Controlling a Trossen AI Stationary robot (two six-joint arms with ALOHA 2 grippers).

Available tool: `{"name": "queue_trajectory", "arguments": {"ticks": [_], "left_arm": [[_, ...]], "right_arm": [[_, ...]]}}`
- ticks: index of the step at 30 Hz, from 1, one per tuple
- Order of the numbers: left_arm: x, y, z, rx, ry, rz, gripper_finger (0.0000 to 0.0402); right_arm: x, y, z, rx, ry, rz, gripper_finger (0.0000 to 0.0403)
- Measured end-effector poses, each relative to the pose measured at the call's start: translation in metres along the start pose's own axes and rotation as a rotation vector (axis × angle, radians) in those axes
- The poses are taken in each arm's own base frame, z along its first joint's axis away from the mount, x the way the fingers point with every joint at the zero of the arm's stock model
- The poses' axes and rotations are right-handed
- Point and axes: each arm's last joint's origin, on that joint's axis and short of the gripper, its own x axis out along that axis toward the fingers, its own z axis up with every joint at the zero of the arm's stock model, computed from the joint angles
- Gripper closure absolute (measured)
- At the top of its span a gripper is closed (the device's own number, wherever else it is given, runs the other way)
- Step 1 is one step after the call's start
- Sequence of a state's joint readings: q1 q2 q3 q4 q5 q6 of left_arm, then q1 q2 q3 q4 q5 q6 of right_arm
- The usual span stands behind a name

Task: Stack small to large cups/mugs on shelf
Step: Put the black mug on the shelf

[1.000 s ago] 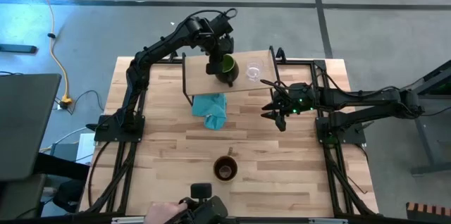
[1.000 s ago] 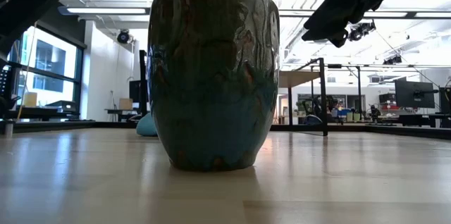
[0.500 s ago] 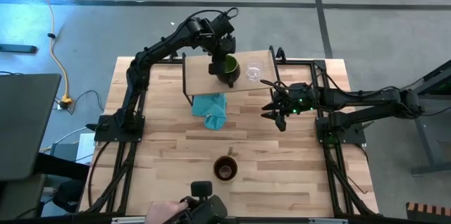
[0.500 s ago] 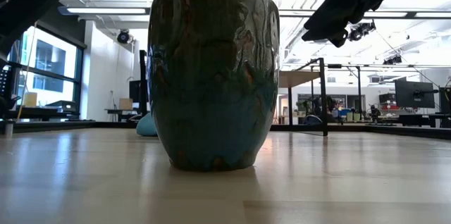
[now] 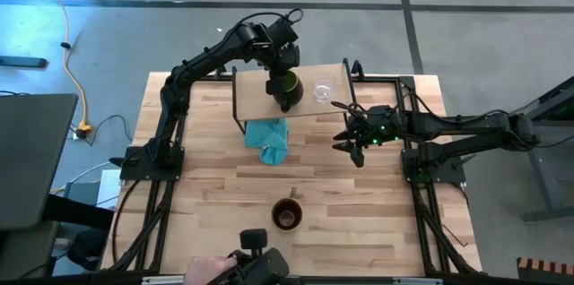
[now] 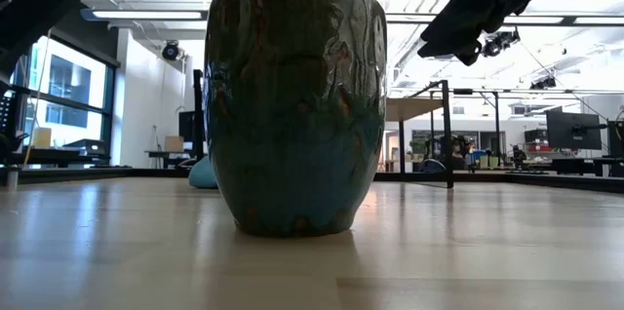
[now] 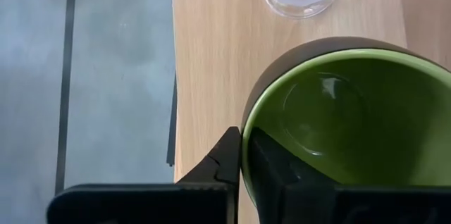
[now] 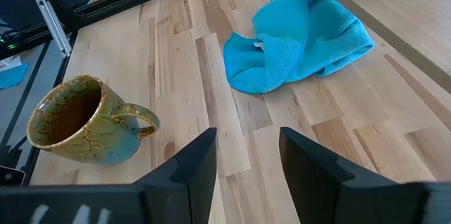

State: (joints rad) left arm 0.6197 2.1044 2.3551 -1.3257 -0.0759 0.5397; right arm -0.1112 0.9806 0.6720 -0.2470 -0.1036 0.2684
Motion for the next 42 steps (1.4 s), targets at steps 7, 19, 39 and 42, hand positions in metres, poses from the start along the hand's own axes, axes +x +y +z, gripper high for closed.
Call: {"name": "queue_trajectory", "arguments": {"ticks": [7,19,39,42], "left_arm": [[-0.002,0.0,-0.001,-0.028,0.006,0.005,0.0399],[-0.018,0.001,-0.004,-0.056,-0.02,0.013,0.0401],[-0.019,-0.002,-0.006,-0.084,-0.022,-0.034,0.0401],[-0.02,-0.002,-0.006,-0.084,-0.022,-0.034,0.0401]], "right_arm": [[0.0,0.0,0.0,0.0,0.0,0.0,0.0258],[0.0,0.0,0.0,-0.003,-0.001,0.0,0.0258],[0.0,0.0,0.0,0.019,-0.004,0.001,0.0258],[0.0,0.0,0.0,0.019,-0.004,0.002,0.0258]]}}
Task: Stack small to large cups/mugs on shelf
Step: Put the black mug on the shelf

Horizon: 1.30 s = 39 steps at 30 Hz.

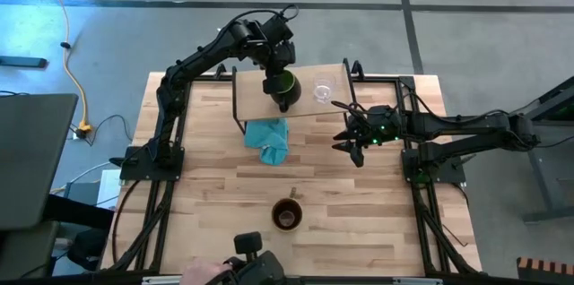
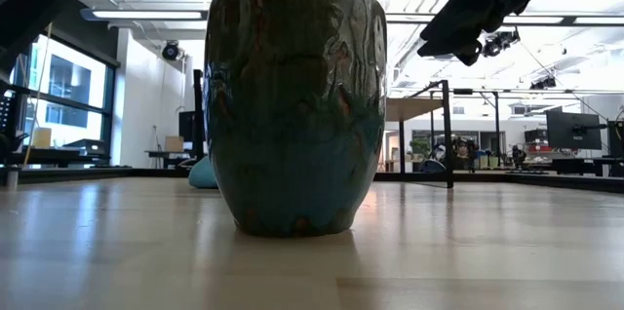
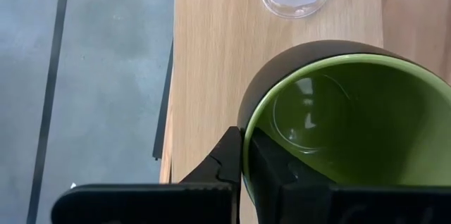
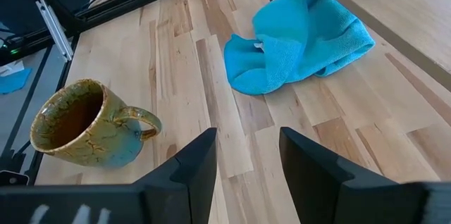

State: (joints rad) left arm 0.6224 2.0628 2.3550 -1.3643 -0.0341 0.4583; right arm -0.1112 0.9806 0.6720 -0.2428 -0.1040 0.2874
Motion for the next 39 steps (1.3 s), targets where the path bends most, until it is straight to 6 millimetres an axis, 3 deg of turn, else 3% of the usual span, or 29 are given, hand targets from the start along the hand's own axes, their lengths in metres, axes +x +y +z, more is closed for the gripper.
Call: {"name": "queue_trajectory", "arguments": {"ticks": [39], "left_arm": [[0.0054,0.0036,-0.005,-0.03,0.033,-0.019,0.0401]], "right_arm": [[0.0,0.0002,0.0,0.0,0.0,0.001,0.0258]]}}
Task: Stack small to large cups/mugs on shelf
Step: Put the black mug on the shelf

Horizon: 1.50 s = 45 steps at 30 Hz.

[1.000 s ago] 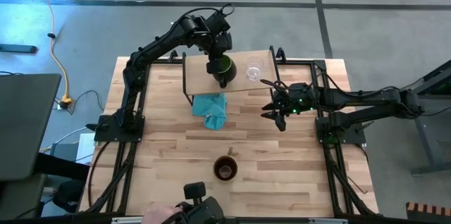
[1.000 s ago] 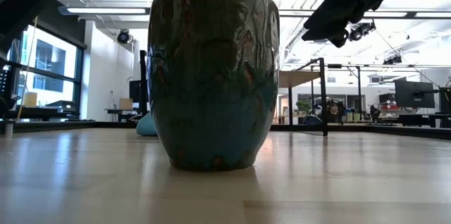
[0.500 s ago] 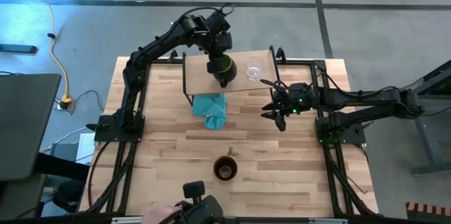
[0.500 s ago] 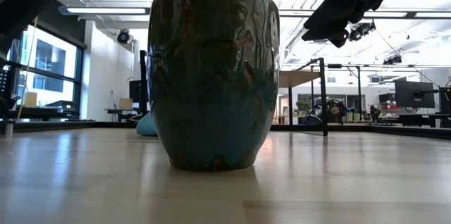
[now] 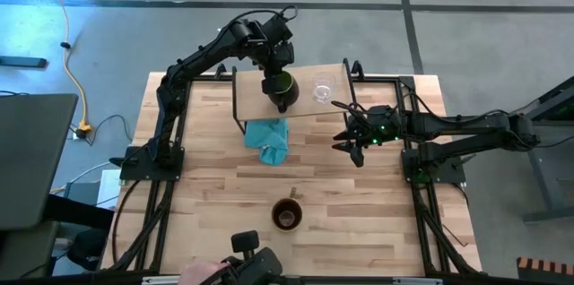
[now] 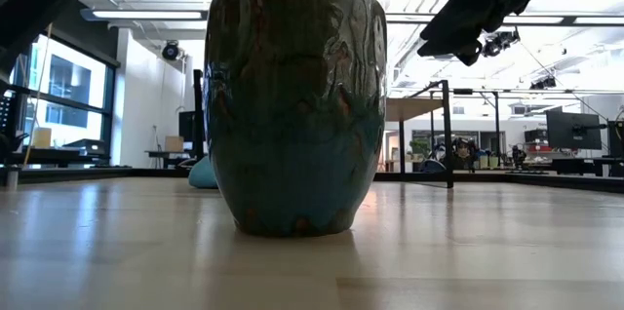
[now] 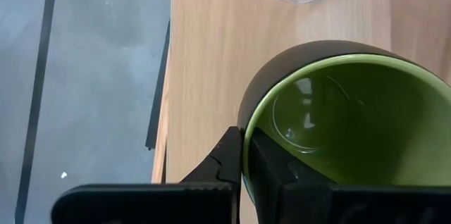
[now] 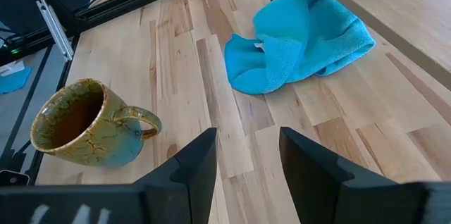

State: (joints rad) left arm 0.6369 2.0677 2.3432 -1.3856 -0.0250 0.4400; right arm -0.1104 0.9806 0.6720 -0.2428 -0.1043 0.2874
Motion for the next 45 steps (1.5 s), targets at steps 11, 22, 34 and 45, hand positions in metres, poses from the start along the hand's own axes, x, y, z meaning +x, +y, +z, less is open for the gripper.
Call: {"name": "queue_trajectory", "arguments": {"ticks": [11,22,34,45], "left_arm": [[0.0,0.0,0.002,-0.009,-0.026,0.0,0.0401],[0.009,0.0,0.004,-0.024,-0.013,-0.014,0.0395],[0.011,0.001,0.005,-0.022,-0.018,-0.011,0.0388],[0.011,0.001,0.005,-0.027,-0.016,-0.011,0.0387]], "right_arm": [[0.0,0.0,0.0,0.0,0.0,0.0,0.0258],[0.0,0.0,0.0,0.001,0.0,0.0,0.0258],[0.0,0.0,-0.001,0.001,0.006,-0.002,0.0258],[0.0,0.0,-0.001,0.008,0.007,-0.002,0.0258]]}}
